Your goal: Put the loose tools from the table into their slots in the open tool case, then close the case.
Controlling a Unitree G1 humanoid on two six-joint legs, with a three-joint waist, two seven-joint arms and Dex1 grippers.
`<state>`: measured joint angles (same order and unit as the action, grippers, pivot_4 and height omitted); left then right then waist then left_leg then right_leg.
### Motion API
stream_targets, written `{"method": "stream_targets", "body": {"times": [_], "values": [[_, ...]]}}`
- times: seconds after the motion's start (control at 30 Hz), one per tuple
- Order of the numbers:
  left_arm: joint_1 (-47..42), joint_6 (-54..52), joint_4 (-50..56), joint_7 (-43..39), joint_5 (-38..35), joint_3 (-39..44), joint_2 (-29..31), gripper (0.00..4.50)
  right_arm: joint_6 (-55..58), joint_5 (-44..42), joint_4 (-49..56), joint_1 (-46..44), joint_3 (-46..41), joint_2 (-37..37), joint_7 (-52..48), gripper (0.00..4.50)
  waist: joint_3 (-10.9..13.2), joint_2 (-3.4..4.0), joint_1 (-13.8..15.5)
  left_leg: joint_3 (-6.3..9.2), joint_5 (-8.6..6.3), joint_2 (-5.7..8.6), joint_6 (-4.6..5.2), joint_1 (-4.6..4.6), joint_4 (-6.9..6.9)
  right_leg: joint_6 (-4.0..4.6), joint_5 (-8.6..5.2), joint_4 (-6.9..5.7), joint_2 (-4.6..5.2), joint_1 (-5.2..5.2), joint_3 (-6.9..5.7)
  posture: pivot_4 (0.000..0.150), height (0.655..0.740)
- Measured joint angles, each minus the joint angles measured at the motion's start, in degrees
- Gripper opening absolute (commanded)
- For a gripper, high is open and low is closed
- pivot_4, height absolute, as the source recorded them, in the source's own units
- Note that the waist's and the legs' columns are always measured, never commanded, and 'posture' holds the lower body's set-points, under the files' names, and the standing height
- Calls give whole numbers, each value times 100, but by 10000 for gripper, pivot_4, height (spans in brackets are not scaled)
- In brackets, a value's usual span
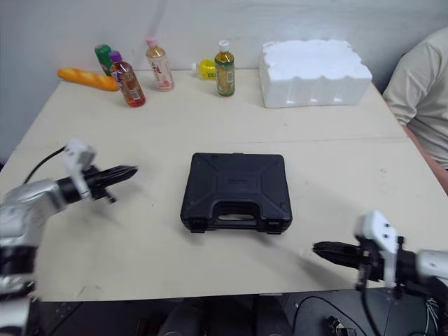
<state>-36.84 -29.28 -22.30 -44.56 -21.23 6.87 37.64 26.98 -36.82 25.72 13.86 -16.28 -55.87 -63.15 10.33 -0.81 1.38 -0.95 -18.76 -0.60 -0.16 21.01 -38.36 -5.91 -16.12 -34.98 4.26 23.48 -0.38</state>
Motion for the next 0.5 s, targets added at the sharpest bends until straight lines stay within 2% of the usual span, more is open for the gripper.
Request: {"method": "stream_targets", "body": {"times": [0.27,0.5], "values": [[-1700,1174,-2439,-41,1022,-830,-1001,78,55,537,-823,-1223,1119,55,-167,340,-1,-8,-11,-16,20,44,7,26,-4,-15,14,-10,20,21,12,1500,7383],[-2784,2098,-4148,3,1501,-906,-1527,78,58,905,-1319,-2049,1681,179,-269,340,9,-26,-1,-53,20,47,7,38,-17,-24,17,-8,23,27,7,1500,7383]]}}
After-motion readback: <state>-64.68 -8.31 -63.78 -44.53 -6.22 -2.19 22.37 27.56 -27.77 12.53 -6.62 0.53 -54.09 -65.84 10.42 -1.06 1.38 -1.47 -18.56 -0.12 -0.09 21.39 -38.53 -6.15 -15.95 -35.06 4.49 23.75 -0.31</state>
